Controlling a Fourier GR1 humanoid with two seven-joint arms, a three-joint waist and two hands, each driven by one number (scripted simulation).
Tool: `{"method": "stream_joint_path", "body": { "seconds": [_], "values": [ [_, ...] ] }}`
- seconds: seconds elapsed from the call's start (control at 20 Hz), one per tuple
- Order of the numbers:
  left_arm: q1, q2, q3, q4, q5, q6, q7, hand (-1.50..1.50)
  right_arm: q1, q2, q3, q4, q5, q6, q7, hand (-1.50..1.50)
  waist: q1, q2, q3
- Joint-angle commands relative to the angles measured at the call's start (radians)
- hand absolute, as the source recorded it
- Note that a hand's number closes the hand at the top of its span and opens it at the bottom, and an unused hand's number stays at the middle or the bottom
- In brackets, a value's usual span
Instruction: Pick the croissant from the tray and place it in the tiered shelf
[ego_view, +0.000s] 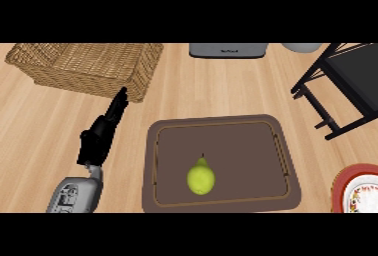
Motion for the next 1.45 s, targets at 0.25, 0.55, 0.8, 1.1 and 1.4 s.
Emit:
{"method": "stream_joint_path", "body": {
  "seconds": [0.25, 0.55, 0.8, 1.1, 1.4],
  "values": [
    [-0.016, 0.044, 0.039, -0.041, 0.033, -0.033, 0.036, 0.00, -0.070, -0.100, -0.181, 0.075, -0.183, 0.062, 0.100, -1.50, -0.005, -0.004, 0.001],
    [0.004, 0.048, 0.031, -0.032, 0.037, -0.054, 0.010, 0.00, -0.103, -0.302, -0.223, 0.216, -0.183, 0.071, 0.212, -1.50, 0.011, 0.008, 0.002],
    [0.026, -0.003, 0.006, -0.008, 0.008, -0.003, -0.032, 0.00, 0.009, -0.450, -0.214, 0.306, -0.167, 0.236, 0.290, -1.50, -0.005, 0.007, 0.003],
    [0.059, 0.013, 0.019, -0.031, 0.008, 0.001, -0.041, 0.00, 0.195, -0.532, -0.251, 0.406, -0.170, 0.368, 0.128, -1.50, -0.012, 0.009, 0.009],
    [0.062, -0.016, -0.003, -0.043, 0.015, -0.002, -0.016, 0.00, 0.282, -0.582, -0.277, 0.461, -0.186, 0.491, 0.066, -1.50, -0.023, 0.008, 0.012]
  ]
}}
